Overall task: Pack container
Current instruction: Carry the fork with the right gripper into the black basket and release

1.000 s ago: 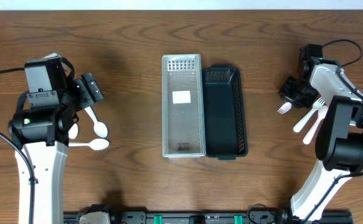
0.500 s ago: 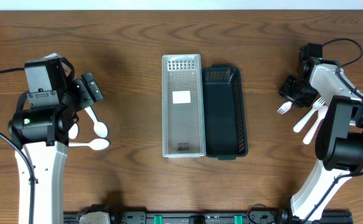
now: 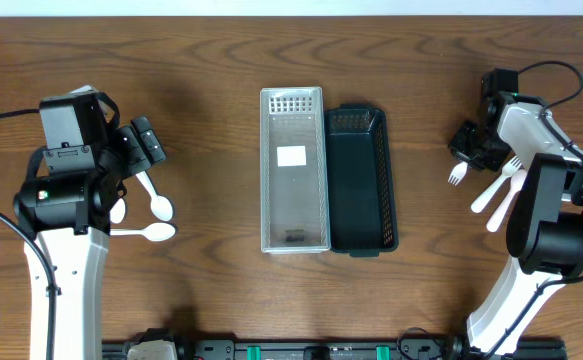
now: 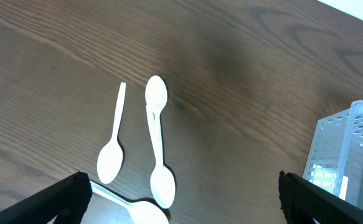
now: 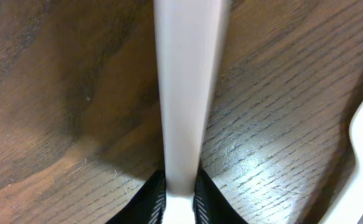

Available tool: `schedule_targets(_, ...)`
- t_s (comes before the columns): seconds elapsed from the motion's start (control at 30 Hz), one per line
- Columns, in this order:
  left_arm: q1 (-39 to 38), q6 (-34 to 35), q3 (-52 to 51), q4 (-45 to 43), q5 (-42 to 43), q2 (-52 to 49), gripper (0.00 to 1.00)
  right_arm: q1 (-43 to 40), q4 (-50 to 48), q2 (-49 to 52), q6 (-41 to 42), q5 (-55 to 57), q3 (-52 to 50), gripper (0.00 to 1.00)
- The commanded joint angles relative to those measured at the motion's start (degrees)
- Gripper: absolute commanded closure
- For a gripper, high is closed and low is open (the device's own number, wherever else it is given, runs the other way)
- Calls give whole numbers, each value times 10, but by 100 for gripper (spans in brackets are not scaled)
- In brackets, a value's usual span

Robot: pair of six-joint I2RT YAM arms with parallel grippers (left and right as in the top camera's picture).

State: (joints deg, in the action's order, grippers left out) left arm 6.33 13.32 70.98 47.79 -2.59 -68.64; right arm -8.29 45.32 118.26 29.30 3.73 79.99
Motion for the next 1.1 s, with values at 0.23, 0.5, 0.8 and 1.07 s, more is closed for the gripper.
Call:
schedule_targets(0.23, 3, -2, 12, 2, -7, -3, 2, -8, 1, 7, 0, 8, -3, 95)
schedule_targets(0.5, 2, -2, 12, 2, -7, -3, 2, -6, -2, 7, 0, 8, -3, 99)
schedule_targets(0.8, 2, -12, 12, 2, -7, -3, 2, 24, 41, -52, -46, 8, 37, 99)
schedule_targets(1.07, 3, -12, 12, 2, -7, -3, 2, 129, 129, -149, -63, -28, 132, 99)
